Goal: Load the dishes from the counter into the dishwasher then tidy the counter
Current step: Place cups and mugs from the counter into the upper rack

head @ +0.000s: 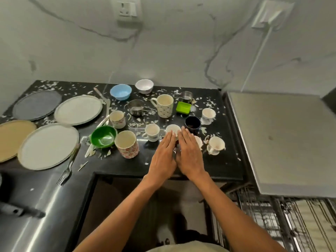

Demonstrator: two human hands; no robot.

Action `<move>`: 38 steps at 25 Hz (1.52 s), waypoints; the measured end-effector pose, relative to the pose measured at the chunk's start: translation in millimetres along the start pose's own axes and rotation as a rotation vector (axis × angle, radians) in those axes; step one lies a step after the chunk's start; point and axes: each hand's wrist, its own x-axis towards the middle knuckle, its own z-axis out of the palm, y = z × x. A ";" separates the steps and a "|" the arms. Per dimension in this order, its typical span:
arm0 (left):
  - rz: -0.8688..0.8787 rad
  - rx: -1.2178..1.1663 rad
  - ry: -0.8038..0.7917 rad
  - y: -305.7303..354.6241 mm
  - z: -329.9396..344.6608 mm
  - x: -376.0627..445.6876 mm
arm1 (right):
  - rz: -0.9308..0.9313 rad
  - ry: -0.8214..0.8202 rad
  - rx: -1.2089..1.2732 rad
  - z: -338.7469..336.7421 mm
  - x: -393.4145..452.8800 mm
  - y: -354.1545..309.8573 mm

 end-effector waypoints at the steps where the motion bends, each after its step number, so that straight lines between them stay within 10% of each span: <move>1: -0.020 0.008 0.026 -5.9 -4.8 -0.3 | -0.041 -0.012 0.020 4.7 7.7 -5.2; 14: -0.485 0.150 0.419 -55.3 -71.3 -30.5 | -0.482 -0.252 0.263 69.3 67.1 -95.9; 38: -0.421 -0.152 0.445 -79.5 -86.5 -68.0 | 0.014 -0.222 0.638 53.5 56.1 -104.8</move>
